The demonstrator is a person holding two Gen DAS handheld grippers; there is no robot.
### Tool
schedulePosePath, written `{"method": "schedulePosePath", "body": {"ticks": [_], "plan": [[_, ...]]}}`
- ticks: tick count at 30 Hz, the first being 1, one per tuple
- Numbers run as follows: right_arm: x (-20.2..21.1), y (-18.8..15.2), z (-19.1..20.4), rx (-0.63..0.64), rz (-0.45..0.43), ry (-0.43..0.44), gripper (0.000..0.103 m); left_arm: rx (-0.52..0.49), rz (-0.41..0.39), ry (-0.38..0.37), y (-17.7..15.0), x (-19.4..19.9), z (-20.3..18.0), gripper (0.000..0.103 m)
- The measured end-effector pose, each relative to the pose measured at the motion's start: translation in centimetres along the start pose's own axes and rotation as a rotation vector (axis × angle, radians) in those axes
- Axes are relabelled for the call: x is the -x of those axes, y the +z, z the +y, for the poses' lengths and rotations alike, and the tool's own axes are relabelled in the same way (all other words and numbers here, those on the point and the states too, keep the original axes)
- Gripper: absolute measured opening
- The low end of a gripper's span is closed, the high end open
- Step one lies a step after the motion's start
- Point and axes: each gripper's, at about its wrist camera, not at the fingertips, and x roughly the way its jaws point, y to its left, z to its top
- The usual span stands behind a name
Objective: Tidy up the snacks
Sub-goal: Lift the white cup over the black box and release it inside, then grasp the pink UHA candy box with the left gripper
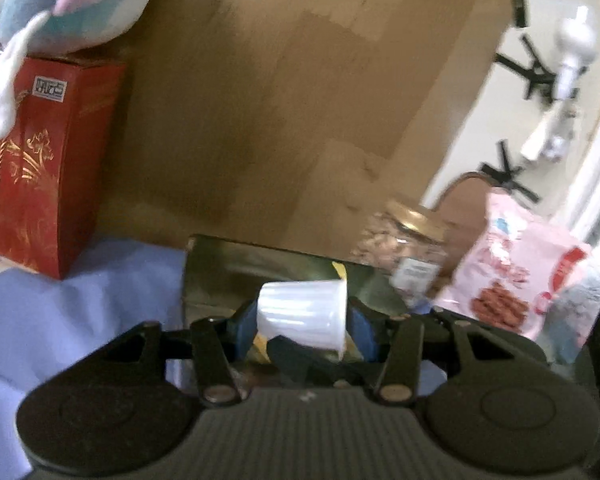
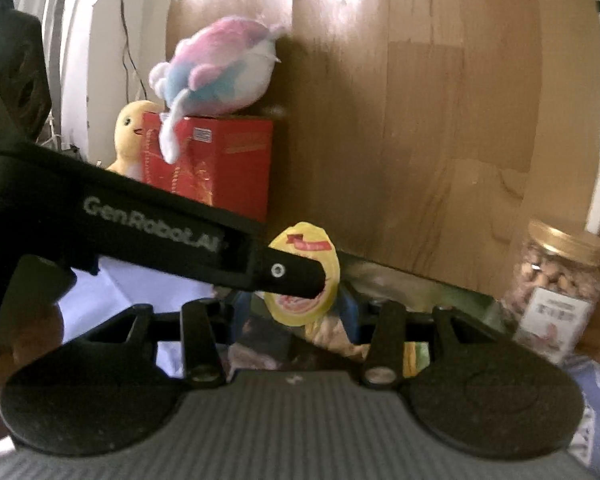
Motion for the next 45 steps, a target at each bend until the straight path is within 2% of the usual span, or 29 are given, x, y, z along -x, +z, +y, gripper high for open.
{"method": "schedulePosePath", "body": {"ticks": [3, 6, 8, 11, 13, 15, 17, 20, 23, 26, 32, 36, 41, 45], "plan": [[-1.9, -0.4, -0.1, 0.029, 0.024, -0.021, 0.052, 0.025, 0.007, 0.053, 0.2, -0.6, 1.6, 0.052], [0.7, -1.2, -1.2, -0.036, -0.02, -0.009, 0.052, 0.082, -0.045, 0.006, -0.1, 1.8, 3.4, 0.052], [2.7, -1.8, -2.3, -0.079, -0.041, -0.017, 0.051, 0.1, -0.062, 0.0, -0.5, 2.9, 4.1, 0.052], [5.6, -3.4, -4.8, -0.175, -0.063, -0.059, 0.05, 0.118, -0.029, -0.027, -1.6, 3.3, 4.5, 0.05], [7.3, -4.5, -6.7, -0.247, -0.071, -0.118, 0.051, 0.115, 0.005, -0.037, -2.4, 2.8, 4.4, 0.048], [7.7, -5.2, -8.5, -0.303, -0.059, -0.159, 0.051, 0.11, 0.033, -0.029, -3.0, 2.1, 4.3, 0.048], [7.5, -5.9, -10.0, -0.381, -0.027, -0.153, 0.052, 0.114, 0.055, -0.019, -3.5, 1.4, 4.3, 0.048], [6.5, -6.3, -10.9, -0.452, -0.007, -0.088, 0.052, 0.1, 0.066, 0.031, -3.6, 0.5, 4.4, 0.049], [5.3, -6.2, -10.4, -0.45, 0.018, -0.039, 0.055, 0.108, 0.071, 0.034, -3.7, 0.2, 4.6, 0.05], [5.3, -5.9, -8.8, -0.378, 0.018, -0.078, 0.055, 0.107, 0.059, 0.04, -4.0, 0.2, 4.7, 0.05], [7.0, -6.8, -8.8, -0.422, 0.029, -0.025, 0.055, 0.119, 0.078, 0.006, -4.5, 1.0, 4.9, 0.052], [6.7, -8.1, -8.7, -0.424, 0.112, -0.019, 0.054, 0.068, 0.132, -0.014, -5.7, 0.7, 3.6, 0.052], [4.4, -8.4, -7.9, -0.407, 0.215, 0.029, 0.053, 0.042, 0.211, 0.008, -6.6, -1.6, 2.8, 0.052], [3.4, -8.0, -6.7, -0.349, 0.246, 0.035, 0.053, 0.009, 0.204, 0.016, -7.3, -2.1, 1.9, 0.058]]}}
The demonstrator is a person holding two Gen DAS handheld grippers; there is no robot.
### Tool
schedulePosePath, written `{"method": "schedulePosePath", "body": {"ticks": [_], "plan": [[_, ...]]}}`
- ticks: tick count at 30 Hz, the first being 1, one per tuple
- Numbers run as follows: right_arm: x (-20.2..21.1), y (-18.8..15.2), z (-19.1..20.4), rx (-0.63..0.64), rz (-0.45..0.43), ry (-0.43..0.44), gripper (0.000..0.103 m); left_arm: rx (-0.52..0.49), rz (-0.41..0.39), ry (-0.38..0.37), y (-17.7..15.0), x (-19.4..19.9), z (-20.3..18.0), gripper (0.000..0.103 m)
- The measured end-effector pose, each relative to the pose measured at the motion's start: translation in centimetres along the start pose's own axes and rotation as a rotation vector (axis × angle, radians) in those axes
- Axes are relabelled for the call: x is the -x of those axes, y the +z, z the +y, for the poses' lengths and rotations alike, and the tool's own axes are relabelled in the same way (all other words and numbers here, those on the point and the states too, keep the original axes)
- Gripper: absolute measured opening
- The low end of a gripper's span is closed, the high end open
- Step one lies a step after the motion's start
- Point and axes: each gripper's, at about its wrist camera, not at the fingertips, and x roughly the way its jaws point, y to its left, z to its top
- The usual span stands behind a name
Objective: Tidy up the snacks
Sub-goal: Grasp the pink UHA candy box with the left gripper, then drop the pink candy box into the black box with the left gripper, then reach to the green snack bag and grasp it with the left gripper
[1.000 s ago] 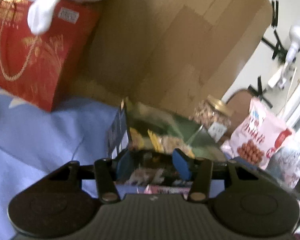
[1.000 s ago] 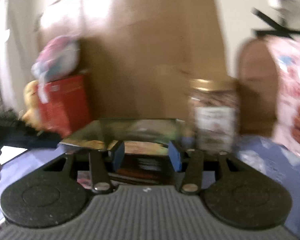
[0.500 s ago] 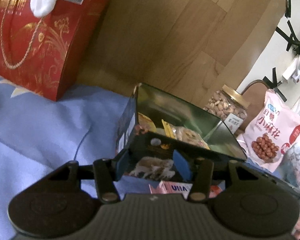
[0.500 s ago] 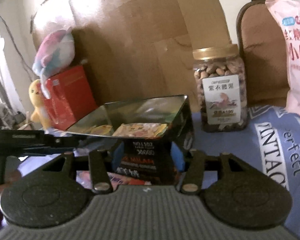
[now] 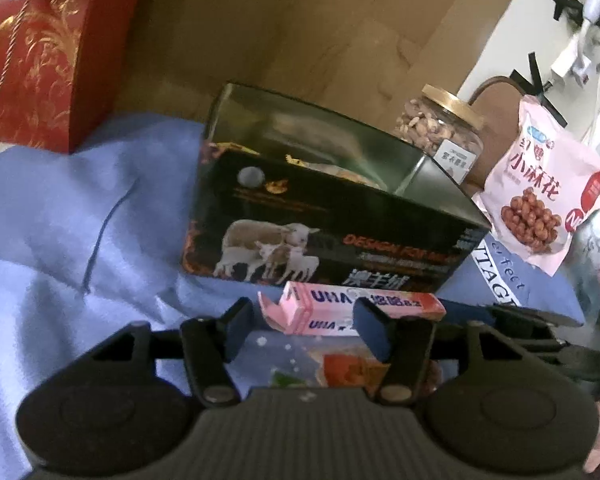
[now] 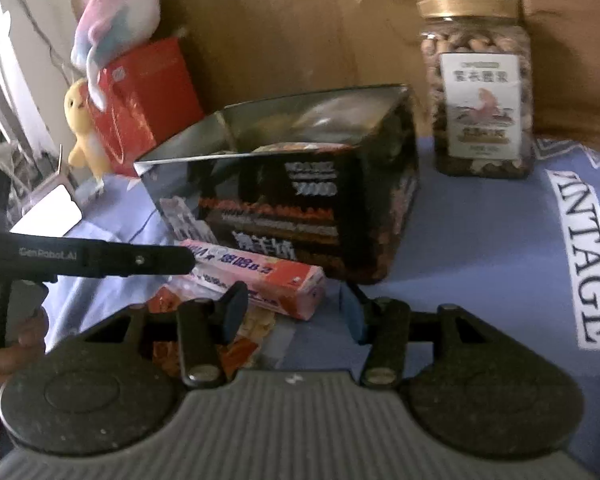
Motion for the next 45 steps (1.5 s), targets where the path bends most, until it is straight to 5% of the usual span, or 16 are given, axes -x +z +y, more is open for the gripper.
{"method": "schedulePosePath", "body": {"ticks": [12, 18, 24, 26, 27, 28, 29, 33, 38, 45], "plan": [[0.8, -0.1, 2.1, 0.07, -0.038, -0.017, 0.047, -0.053, -0.05, 0.004, -0.4, 2.6, -1.5, 0.048], [4.1, 0.7, 5.0, 0.14, -0.179, -0.011, 0.047, -0.087, -0.208, -0.007, 1.3, 7.9, -2.6, 0.048], [3.5, 4.9, 5.2, 0.204, -0.313, -0.09, 0.054, -0.118, -0.299, -0.016, 6.1, 6.5, -3.5, 0.05], [1.9, 5.8, 4.4, 0.225, -0.323, -0.13, 0.06, -0.132, -0.317, 0.025, 7.0, 4.5, -3.2, 0.069], [0.9, 6.0, 4.0, 0.246, -0.319, -0.163, 0.06, -0.131, -0.313, 0.106, 7.1, 3.5, -3.1, 0.073], [0.4, 6.0, 3.7, 0.247, -0.313, -0.211, 0.06, -0.114, -0.303, 0.172, 7.1, 3.1, -2.6, 0.066], [0.4, 6.0, 3.2, 0.227, -0.311, -0.24, 0.06, -0.092, -0.302, 0.161, 6.9, 3.3, -2.0, 0.065], [3.9, 3.9, 0.8, 0.112, -0.338, -0.147, 0.059, -0.012, -0.318, 0.085, 4.6, 6.6, 0.3, 0.065], [7.5, -1.1, -0.2, -0.004, -0.256, -0.071, 0.059, -0.005, -0.274, 0.02, 0.4, 9.7, 0.5, 0.065], [9.0, -6.5, 0.6, -0.074, -0.181, -0.098, 0.059, 0.014, -0.169, -0.007, -3.1, 8.5, -0.6, 0.065]]}}
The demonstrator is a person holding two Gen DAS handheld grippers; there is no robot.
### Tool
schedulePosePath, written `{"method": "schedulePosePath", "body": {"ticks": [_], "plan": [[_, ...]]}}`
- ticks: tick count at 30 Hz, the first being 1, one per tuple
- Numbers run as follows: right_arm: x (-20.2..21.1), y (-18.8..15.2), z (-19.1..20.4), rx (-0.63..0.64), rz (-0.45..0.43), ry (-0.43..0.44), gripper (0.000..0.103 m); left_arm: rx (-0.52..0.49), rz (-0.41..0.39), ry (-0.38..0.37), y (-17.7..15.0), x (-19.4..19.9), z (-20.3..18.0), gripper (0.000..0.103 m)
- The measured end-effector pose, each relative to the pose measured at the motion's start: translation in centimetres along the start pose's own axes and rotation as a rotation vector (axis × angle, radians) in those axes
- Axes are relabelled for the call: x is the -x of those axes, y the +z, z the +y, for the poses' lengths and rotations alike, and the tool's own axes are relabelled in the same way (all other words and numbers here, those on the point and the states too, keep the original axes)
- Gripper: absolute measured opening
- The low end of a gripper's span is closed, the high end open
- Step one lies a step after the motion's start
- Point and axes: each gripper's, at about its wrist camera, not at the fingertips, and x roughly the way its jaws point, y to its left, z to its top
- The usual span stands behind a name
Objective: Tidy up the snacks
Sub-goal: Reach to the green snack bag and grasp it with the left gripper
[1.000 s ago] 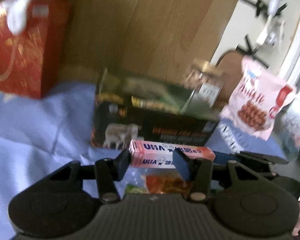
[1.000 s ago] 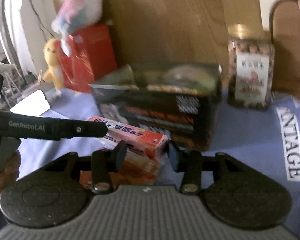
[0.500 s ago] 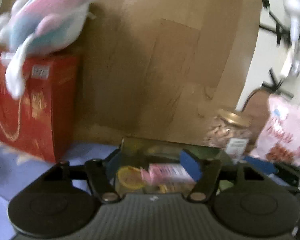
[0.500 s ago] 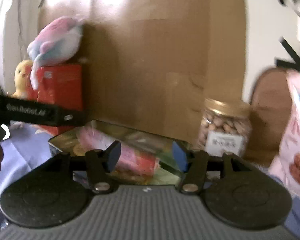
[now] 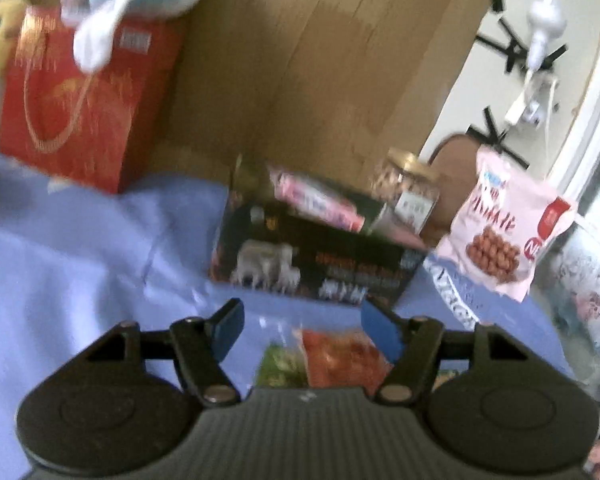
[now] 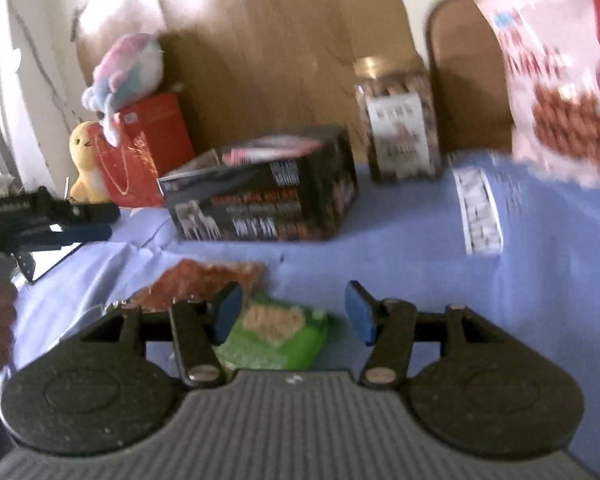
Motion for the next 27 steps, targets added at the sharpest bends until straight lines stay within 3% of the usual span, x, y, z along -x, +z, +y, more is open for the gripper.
{"method": "schedulePosePath", "body": {"ticks": [2, 5, 7, 9, 13, 15, 19, 23, 27], "plan": [[0.4, -0.1, -0.1, -0.026, -0.006, -0.033, 0.059, 0.016, 0.038, -0.023, -0.7, -0.7, -0.3, 0.062], [0.8, -0.2, -0.5, -0.085, 0.009, -0.014, 0.058, -0.023, 0.079, -0.035, -1.7, -1.7, -1.8, 0.047], [0.2, -0.9, -0.7, -0.118, 0.077, 0.011, 0.039, -0.057, 0.133, -0.008, -2.4, -2.9, -2.7, 0.036], [0.0, -1.6, 0.1, -0.107, 0.126, 0.088, 0.037, -0.091, 0.16, 0.031, -3.1, -3.4, -3.3, 0.024], [1.4, -1.8, 2.1, 0.0, 0.115, 0.18, 0.038, -0.107, 0.176, 0.068, -3.6, -2.2, -3.0, 0.024], [2.1, -1.3, 2.0, 0.026, 0.07, 0.141, 0.038, -0.074, 0.157, 0.086, -3.5, -0.9, -2.1, 0.025], [2.3, 0.4, 0.5, -0.046, 0.024, 0.104, 0.04, 0.002, 0.099, 0.084, -3.1, 1.9, 0.0, 0.025], [-0.9, 2.8, 0.8, -0.067, 0.047, 0.114, 0.04, 0.037, 0.1, 0.069, -3.5, 3.0, 1.0, 0.025], [-5.9, 3.6, 2.2, -0.064, 0.161, 0.147, 0.037, 0.057, 0.121, 0.049, -4.1, 3.5, 1.5, 0.025]]}}
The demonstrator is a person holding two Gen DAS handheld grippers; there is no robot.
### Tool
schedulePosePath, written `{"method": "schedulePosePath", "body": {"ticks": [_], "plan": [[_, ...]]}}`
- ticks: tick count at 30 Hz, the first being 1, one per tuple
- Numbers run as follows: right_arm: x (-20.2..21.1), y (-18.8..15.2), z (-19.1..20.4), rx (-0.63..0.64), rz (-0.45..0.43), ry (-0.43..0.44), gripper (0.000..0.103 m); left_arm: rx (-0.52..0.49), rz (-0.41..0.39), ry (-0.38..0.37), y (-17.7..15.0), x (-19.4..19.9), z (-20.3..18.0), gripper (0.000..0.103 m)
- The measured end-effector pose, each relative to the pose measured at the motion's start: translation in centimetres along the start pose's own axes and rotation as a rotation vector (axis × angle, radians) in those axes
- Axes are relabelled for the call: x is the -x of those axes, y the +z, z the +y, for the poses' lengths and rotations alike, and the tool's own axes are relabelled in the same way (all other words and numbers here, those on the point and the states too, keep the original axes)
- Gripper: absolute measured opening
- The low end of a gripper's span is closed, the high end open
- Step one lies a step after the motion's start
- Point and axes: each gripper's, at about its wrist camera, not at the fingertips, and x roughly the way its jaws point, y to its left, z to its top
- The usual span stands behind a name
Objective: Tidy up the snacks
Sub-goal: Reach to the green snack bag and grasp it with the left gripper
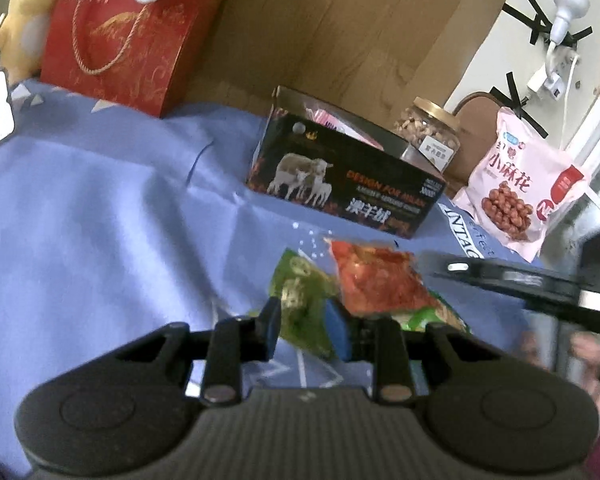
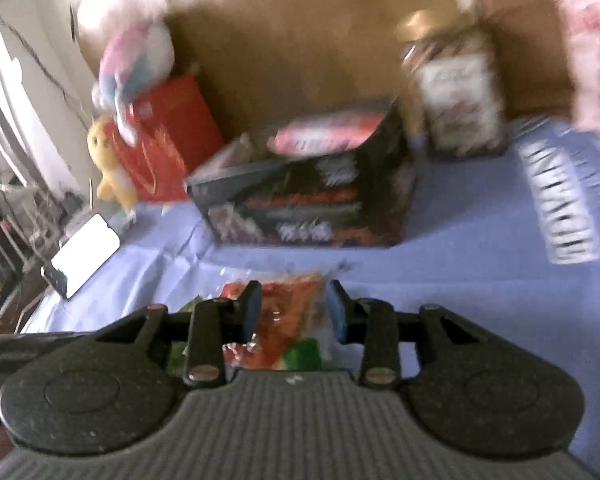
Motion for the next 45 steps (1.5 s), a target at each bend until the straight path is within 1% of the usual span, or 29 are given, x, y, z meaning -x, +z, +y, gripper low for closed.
{"method": "schedulePosePath", "body": {"ticks": [1, 2, 3, 4, 5, 6, 7, 9, 12, 14, 16, 17, 19, 20, 22, 23, 25, 26, 27, 28, 30, 32, 36, 38, 41, 42, 44, 45], "plan": [[-1.0, -0.2, 0.5, 0.002, 0.04, 0.012, 0.037, -0.001, -0.001, -0.009, -0.1, 0.2, 0.0, 0.025], [-1.6, -0.7, 1.5, 0.03, 0.056, 0.039, 0.037, -0.006, -0.003, -0.02, -0.2, 0.6, 0.0, 0.025], [-1.6, -1.3, 3.1, 0.095, 0.07, 0.086, 0.037, -0.014, -0.006, -0.031, -0.2, 1.0, -0.1, 0.025], [-1.3, -1.8, 4.2, 0.141, 0.069, 0.109, 0.037, -0.022, -0.006, -0.047, -0.3, 1.3, -0.2, 0.025], [-0.5, -2.4, 5.0, 0.18, 0.049, 0.11, 0.037, -0.028, -0.005, -0.062, -0.5, 1.6, -0.4, 0.025], [0.4, -2.9, 5.3, 0.202, 0.024, 0.095, 0.037, -0.036, 0.001, -0.084, -0.7, 1.8, -0.7, 0.026], [1.4, -3.2, 5.1, 0.207, -0.004, 0.076, 0.037, -0.044, 0.007, -0.106, -0.9, 2.0, -1.0, 0.03], [3.5, -3.6, 3.4, 0.172, -0.055, 0.043, 0.038, -0.056, 0.019, -0.14, -1.5, 2.2, -1.7, 0.032], [5.8, -4.2, 0.0, 0.054, -0.091, 0.013, 0.039, -0.061, 0.066, -0.216, -2.3, 1.6, -2.8, 0.032], [6.4, -4.2, -1.6, 0.002, -0.094, -0.02, 0.039, -0.054, 0.115, -0.268, -2.7, 0.6, -3.7, 0.032], [6.3, -4.4, -2.4, -0.029, -0.081, -0.035, 0.038, -0.048, 0.152, -0.289, -3.1, -0.5, -4.5, 0.032], [5.9, -4.5, -2.5, -0.044, -0.072, -0.021, 0.038, -0.042, 0.162, -0.288, -3.2, -1.0, -4.8, 0.032], [5.0, -5.0, -2.3, -0.069, -0.038, 0.017, 0.037, 0.001, 0.174, -0.274, -3.1, -2.0, -5.0, 0.039], [4.7, -5.2, -2.0, -0.068, -0.011, 0.034, 0.037, 0.017, 0.186, -0.273, -3.1, -2.4, -4.9, 0.039], [4.9, -6.1, -1.0, -0.029, 0.041, 0.098, 0.037, 0.025, 0.193, -0.268, -3.1, -2.7, -4.8, 0.039], [5.4, -6.6, -0.2, 0.012, 0.045, 0.117, 0.038, 0.016, 0.182, -0.263, -3.2, -2.4, -4.7, 0.039], [6.9, -7.3, 1.2, 0.106, 0.007, 0.088, 0.039, 0.02, 0.166, -0.266, -3.0, -1.9, -4.2, 0.039], [7.4, -7.5, 1.7, 0.149, -0.006, 0.068, 0.047, 0.024, 0.161, -0.266, -2.8, -1.6, -4.0, 0.039], [7.9, -7.8, 2.1, 0.191, -0.011, 0.05, 0.057, 0.024, 0.156, -0.262, -2.6, -1.4, -4.0, 0.041], [8.1, -8.2, 2.4, 0.226, -0.009, 0.035, 0.061, 0.02, 0.149, -0.26, -2.4, -1.2, -3.9, 0.042], [8.0, -8.8, 3.0, 0.288, 0.012, 0.002, 0.062, 0.017, 0.129, -0.261, -2.0, -0.7, -3.9, 0.044], [7.5, -9.2, 3.2, 0.338, 0.03, -0.013, 0.062, 0.012, 0.122, -0.264, -1.5, -0.7, -4.1, 0.046], [6.2, -8.9, 3.8, 0.419, 0.041, -0.057, 0.062, -0.027, 0.16, -0.232, -1.3, -2.3, -5.0, 0.046], [5.6, -8.5, 4.1, 0.449, 0.044, -0.062, 0.062, -0.035, 0.182, -0.21, -1.4, -3.2, -5.1, 0.046], [4.5, -8.0, 4.0, 0.466, 0.056, -0.073, 0.062, -0.018, 0.209, -0.225, -1.8, -4.4, -5.0, 0.046], [4.1, -7.9, 4.0, 0.467, 0.066, -0.072, 0.062, -0.016, 0.2, -0.232, -1.9, -4.4, -5.1, 0.046], [3.7, -8.1, 4.2, 0.472, 0.057, -0.057, 0.062, -0.025, 0.198, -0.241, -2.0, -4.7, -5.4, 0.042], [3.6, -8.2, 4.5, 0.474, 0.053, -0.05, 0.058, -0.03, 0.202, -0.239, -2.1, -4.8, -5.5, 0.035]]}}
